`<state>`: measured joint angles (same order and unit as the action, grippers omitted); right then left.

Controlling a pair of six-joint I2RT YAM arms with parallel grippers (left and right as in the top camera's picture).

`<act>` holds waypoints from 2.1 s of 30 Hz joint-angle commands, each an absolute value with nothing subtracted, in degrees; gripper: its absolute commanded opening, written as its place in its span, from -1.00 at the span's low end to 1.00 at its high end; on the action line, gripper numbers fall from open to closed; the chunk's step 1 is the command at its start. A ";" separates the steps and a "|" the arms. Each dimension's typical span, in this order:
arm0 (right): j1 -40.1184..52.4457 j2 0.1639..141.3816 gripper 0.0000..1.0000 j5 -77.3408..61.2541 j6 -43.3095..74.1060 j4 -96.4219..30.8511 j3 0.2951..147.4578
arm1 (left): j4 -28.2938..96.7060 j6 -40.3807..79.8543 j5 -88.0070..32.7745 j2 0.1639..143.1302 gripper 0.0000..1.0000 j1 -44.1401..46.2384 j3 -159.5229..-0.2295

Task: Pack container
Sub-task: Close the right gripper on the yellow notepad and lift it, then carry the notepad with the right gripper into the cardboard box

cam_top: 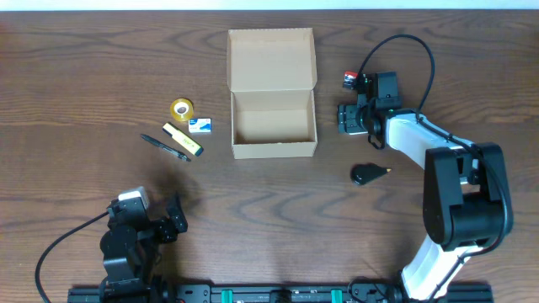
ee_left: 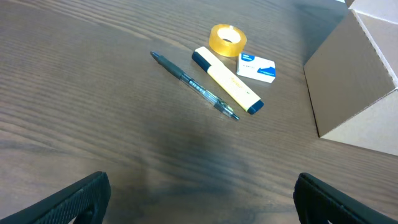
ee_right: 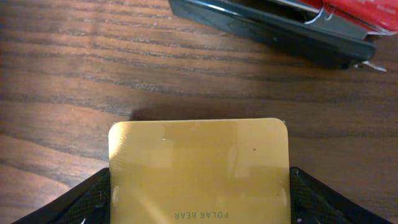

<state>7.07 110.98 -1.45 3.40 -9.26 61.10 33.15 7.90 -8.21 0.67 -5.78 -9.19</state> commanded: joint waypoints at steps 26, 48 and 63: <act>21.21 93.95 0.02 -9.08 13.26 -10.46 75.92 | 33.17 7.90 -8.43 0.27 0.91 -5.54 -8.80; 36.84 97.25 0.00 1.43 19.09 -16.78 76.60 | 33.17 7.88 -8.43 0.27 0.91 -5.54 -8.80; 37.65 106.26 -0.07 4.73 30.48 -17.30 76.60 | 33.17 7.90 -8.43 0.27 0.91 -5.54 -8.80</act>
<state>36.93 105.12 3.20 28.14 -18.13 76.12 33.15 7.90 -8.21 0.67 -5.78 -9.19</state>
